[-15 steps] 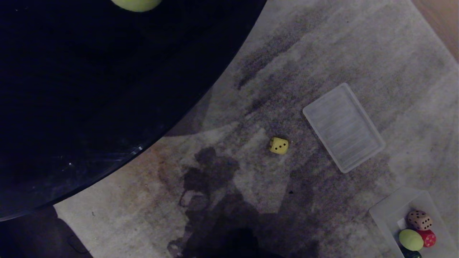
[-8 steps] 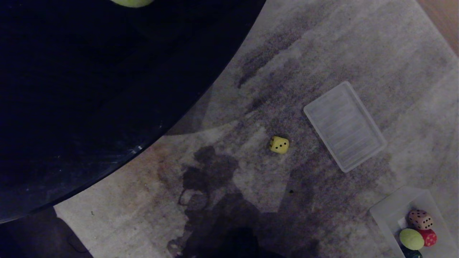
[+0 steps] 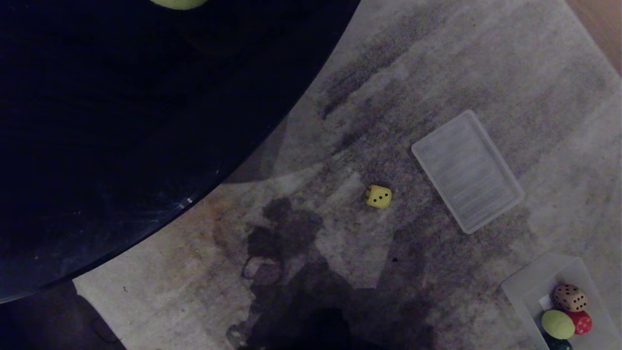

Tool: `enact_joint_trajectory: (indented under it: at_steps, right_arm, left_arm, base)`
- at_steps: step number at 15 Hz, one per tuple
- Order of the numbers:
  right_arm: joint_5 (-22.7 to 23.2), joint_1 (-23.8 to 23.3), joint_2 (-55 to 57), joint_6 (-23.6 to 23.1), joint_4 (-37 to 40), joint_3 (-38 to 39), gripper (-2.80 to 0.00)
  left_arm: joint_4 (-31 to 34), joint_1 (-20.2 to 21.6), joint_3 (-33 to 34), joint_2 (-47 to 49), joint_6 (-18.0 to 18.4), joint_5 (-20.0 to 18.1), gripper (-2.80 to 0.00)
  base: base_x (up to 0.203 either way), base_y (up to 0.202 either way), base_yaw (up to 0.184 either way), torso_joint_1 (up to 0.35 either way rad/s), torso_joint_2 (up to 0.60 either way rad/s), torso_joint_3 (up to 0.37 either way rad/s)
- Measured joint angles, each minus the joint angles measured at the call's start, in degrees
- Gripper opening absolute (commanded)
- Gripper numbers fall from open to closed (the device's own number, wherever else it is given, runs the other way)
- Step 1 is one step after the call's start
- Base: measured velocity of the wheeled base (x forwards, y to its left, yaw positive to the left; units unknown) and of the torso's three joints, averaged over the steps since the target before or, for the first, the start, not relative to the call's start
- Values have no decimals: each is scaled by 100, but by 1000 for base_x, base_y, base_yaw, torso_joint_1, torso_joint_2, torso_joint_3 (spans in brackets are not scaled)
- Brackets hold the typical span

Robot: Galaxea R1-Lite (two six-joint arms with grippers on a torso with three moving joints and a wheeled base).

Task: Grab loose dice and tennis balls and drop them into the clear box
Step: Pick up toys out of the box

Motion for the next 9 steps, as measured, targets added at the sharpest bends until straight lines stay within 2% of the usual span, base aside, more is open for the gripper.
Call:
enact_joint_trajectory:
  at_steps: [4,9]
  right_arm:
    - [244,275,2056,795,-840,-256,-280]
    - [288,1142,4608,1652,-2560,-363,-280]
  left_arm:
    - [-2,0,0,0,-2,0,-280]
    - [-3,0,0,0,-2,2,-280]
  base:
    - [0,0,0,0,0,0]
    - [0,0,0,0,0,0]
